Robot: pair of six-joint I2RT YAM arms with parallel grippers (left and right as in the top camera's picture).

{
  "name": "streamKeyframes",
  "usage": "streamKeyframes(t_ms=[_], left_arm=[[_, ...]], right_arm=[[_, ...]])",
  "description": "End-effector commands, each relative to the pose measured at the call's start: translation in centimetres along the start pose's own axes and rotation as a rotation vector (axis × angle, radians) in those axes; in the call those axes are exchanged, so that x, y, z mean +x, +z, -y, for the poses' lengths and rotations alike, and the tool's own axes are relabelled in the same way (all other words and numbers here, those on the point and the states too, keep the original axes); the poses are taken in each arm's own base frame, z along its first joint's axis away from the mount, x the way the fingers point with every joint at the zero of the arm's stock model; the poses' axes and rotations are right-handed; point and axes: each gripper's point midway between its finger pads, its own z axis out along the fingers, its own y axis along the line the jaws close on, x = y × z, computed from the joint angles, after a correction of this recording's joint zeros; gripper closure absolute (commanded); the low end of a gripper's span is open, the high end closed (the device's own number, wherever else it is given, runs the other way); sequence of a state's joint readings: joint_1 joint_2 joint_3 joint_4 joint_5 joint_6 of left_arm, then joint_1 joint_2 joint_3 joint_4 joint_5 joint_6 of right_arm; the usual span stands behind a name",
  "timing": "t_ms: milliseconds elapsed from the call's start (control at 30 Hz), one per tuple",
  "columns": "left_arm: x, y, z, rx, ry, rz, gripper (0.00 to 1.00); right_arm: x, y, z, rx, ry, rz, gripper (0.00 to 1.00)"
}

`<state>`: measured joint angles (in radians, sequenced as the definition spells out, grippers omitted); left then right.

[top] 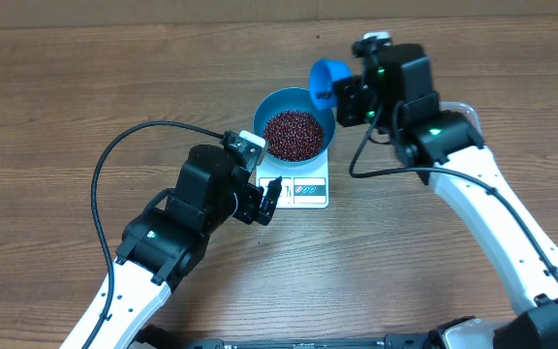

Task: Scoop item into bowl and weigh 150g on scale
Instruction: 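Lift the blue cup and carry it right to the bean container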

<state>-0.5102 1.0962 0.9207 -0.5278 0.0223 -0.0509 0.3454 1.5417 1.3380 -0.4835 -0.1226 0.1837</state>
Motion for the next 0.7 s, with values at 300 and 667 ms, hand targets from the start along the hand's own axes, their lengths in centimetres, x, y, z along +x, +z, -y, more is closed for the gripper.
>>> streamKeyframes(t_ms=[300,667], left_arm=[[0.6,0.4,0.0,0.000,-0.009,-0.018,0.00],[0.6,0.4,0.0,0.000,-0.009,-0.018,0.00]], right_arm=[[-3.1,-5.1,8.5,0.158,0.115,0.095,0.96],[-0.7,-8.0,17.3,0.423,0.210,0.029,0.96]])
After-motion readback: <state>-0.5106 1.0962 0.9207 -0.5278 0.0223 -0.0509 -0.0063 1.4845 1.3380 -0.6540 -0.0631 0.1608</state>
